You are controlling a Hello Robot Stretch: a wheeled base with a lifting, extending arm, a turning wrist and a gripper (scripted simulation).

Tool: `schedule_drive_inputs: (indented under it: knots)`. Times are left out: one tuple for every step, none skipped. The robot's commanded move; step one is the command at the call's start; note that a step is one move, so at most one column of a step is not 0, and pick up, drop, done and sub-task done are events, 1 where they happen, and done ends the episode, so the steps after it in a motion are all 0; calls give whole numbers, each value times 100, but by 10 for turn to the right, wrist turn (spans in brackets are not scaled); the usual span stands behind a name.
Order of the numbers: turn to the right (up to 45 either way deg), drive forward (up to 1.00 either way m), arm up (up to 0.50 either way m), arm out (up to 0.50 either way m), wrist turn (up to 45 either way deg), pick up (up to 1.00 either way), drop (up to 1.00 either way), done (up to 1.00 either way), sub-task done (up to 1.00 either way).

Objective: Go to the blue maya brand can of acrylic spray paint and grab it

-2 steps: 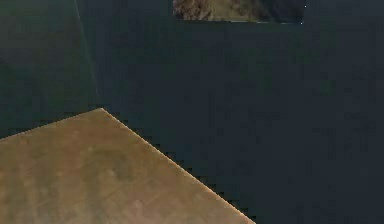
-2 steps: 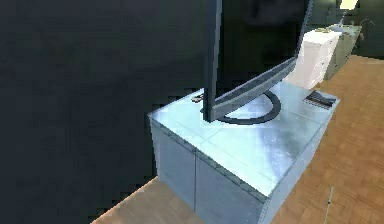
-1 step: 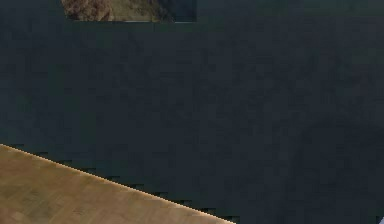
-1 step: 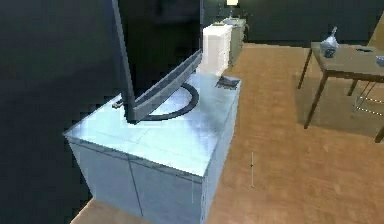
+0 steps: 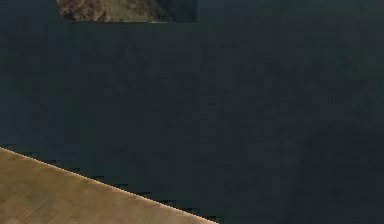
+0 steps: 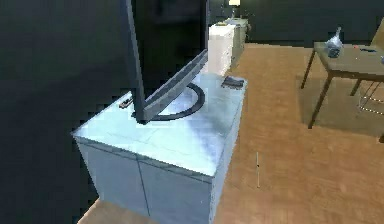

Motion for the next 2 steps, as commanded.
schedule_drive_inputs:
  knots:
    - [-450,0,0,0,0,0,0,0,0]
    - [-210,0,0,0,0,0,0,0,0]
